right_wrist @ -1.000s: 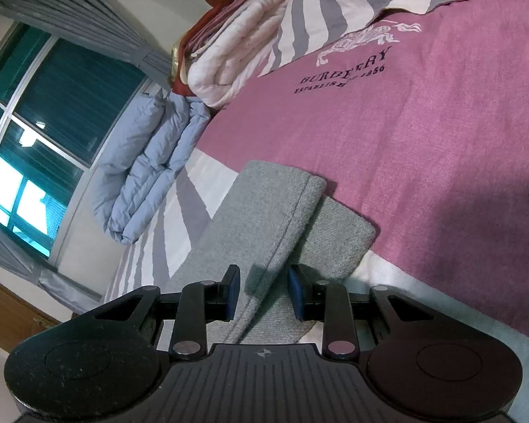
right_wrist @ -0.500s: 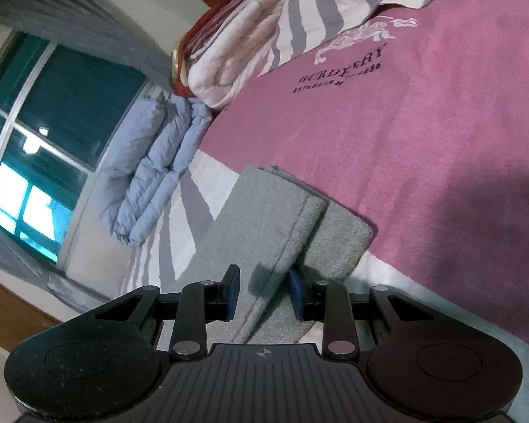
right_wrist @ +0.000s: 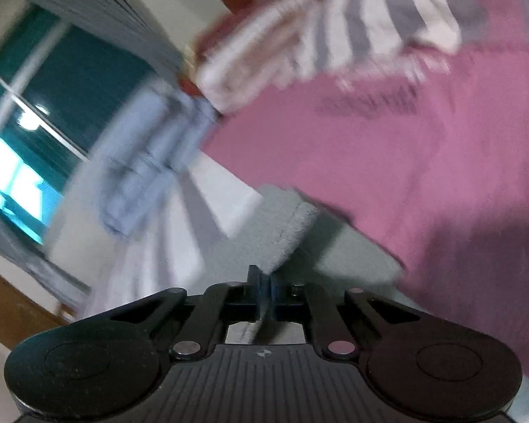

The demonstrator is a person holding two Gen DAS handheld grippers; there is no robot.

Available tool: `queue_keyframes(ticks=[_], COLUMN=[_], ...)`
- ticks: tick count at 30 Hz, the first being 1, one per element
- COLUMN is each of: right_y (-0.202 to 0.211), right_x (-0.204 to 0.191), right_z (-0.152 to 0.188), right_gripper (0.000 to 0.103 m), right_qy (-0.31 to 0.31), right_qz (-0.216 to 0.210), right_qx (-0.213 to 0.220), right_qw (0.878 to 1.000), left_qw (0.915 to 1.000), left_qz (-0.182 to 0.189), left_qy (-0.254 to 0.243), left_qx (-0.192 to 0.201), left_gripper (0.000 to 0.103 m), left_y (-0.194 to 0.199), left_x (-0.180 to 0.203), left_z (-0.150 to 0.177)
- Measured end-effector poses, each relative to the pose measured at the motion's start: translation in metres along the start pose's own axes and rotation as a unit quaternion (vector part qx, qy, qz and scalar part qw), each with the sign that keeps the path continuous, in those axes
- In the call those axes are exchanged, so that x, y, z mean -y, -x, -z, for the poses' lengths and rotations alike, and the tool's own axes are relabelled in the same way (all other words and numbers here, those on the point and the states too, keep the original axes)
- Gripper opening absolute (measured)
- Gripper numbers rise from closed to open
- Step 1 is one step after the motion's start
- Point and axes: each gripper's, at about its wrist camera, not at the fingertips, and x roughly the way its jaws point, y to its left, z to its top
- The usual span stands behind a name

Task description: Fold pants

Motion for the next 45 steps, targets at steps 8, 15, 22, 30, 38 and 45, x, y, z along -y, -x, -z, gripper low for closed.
queue_keyframes(ticks=[8, 15, 22, 30, 38, 45], right_y=[-0.015, -0.007, 0.016, 0.003, 0.021, 0.016], right_x=[0.04, 0.046, 0.015, 0.056, 0.058, 0.049], right_z=[0.021, 0.02, 0.017, 0.02, 0.019, 0.025], right_gripper=[0.004, 0.009, 0.004, 0.004, 0.038, 0.038], right_qy=[-0.025, -0.047, -0.001, -0.109, -0.111, -0.084], right_qz=[0.054, 0.039, 0.009, 0.017, -0.018, 0.009], right_qx=[-0.058, -0.057, -0.015, -0.066, -0.039, -0.052], right_qw=[0.997, 0.996, 1.0, 0.992, 0.993, 0.995], left_qw=[0.9987, 0.9984, 0.9984, 0.9984, 0.9986, 0.9993], left_qz=[-0.027, -0.027, -0.026, -0.026, -0.025, -0.027], left_qy=[0.014, 0.001, -0.001, 0.0, 0.001, -0.016], left_qx=[-0.042, -0.049, -0.05, -0.05, -0.046, -0.022], left_gripper=[0.01, 0.014, 0.014, 0.015, 0.012, 0.011], left_y=[-0.015, -0.016, -0.018, -0.019, -0.018, -0.009], left_x=[-0.017, -0.016, -0.016, -0.014, -0.015, -0.013], left_z=[0.014, 0.013, 0.013, 0.014, 0.014, 0.0])
